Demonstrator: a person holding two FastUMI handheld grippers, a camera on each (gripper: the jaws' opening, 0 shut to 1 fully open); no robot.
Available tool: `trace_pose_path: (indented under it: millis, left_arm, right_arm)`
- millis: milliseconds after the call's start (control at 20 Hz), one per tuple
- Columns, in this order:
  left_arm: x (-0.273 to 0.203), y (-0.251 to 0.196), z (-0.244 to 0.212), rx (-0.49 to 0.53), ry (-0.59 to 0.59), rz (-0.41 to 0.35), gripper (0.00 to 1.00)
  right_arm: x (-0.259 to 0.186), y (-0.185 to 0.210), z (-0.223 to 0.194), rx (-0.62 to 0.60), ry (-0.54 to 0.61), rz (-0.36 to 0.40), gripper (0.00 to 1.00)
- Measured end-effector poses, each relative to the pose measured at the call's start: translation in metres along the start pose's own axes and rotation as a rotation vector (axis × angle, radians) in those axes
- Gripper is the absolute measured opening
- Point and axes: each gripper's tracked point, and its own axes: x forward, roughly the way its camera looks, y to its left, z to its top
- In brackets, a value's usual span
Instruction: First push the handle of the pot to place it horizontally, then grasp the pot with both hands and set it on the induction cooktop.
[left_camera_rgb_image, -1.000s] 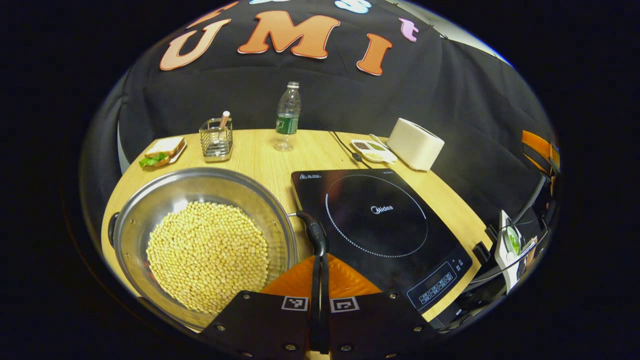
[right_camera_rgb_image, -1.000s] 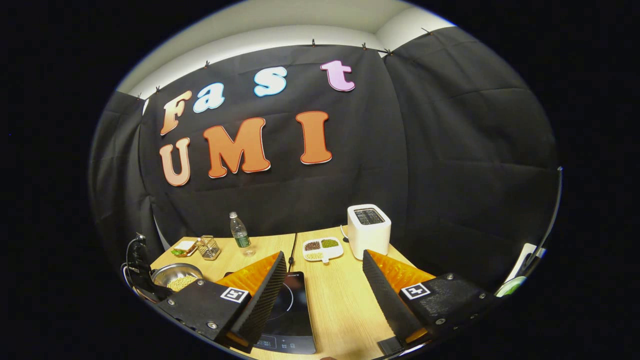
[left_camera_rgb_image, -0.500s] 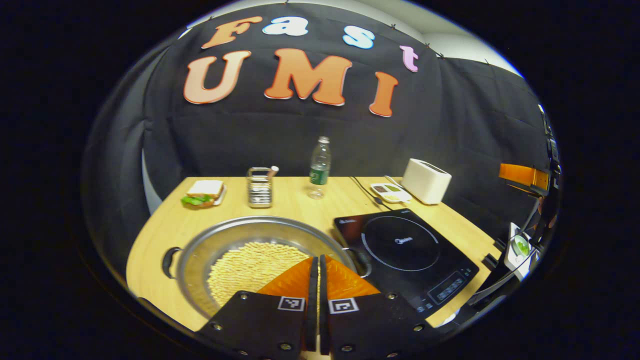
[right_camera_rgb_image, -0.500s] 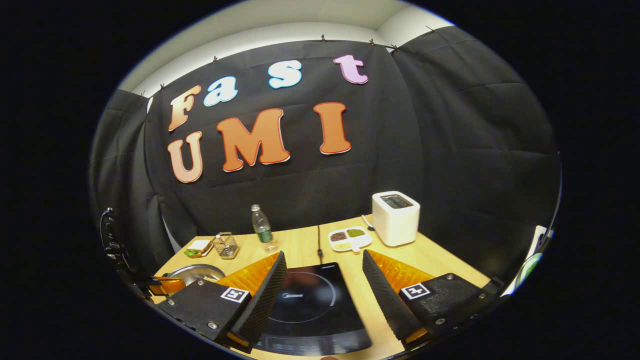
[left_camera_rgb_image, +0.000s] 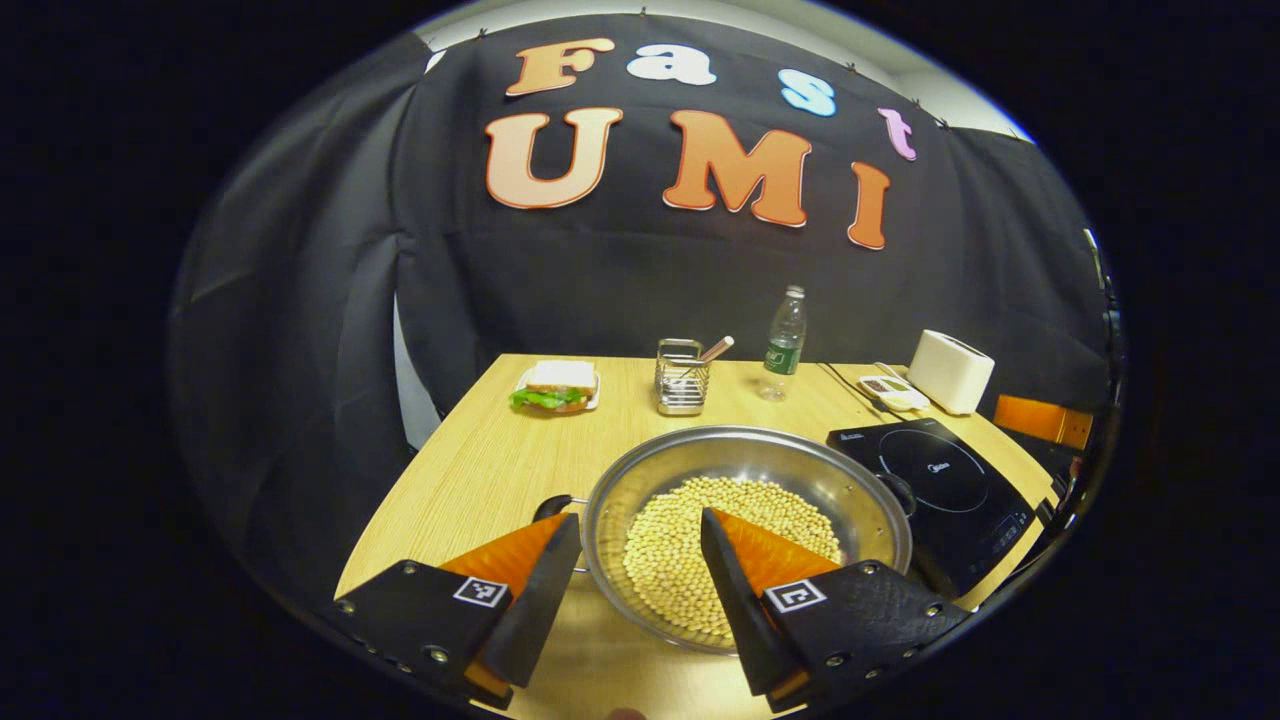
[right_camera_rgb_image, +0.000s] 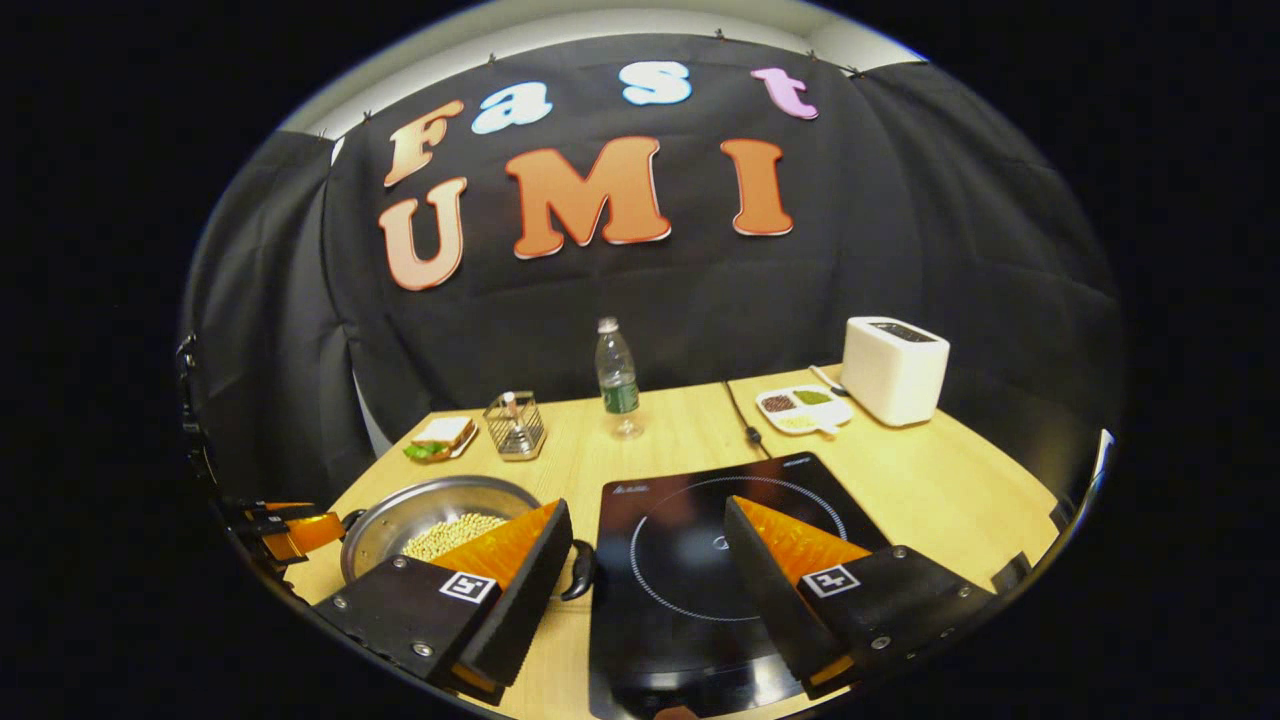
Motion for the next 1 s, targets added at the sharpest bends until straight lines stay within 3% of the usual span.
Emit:
trace_pose_path:
  millis: [200,400,850,1000]
  left_arm:
    - [0.022,0.013,-0.017,-0.042,0.037,-0.046,0.78]
    - [0.045,0.034,-0.02,-0.017,0.057,-0.01,0.79]
    - [0.063,0.042,-0.052,-0.05,0.144,-0.037,0.78]
    - [0.071,0.037,-0.059,-0.102,0.172,-0.063,0.75]
  right_arm:
    - [0.027,0.022,-0.03,-0.031,0.065,-0.048,0.96]
    - [0.046,0.043,-0.053,-0.047,0.127,-0.043,0.96]
    - [0.07,0.057,-0.082,-0.084,0.207,-0.055,0.96]
    - [0.073,0.06,-0.087,-0.079,0.229,-0.047,0.96]
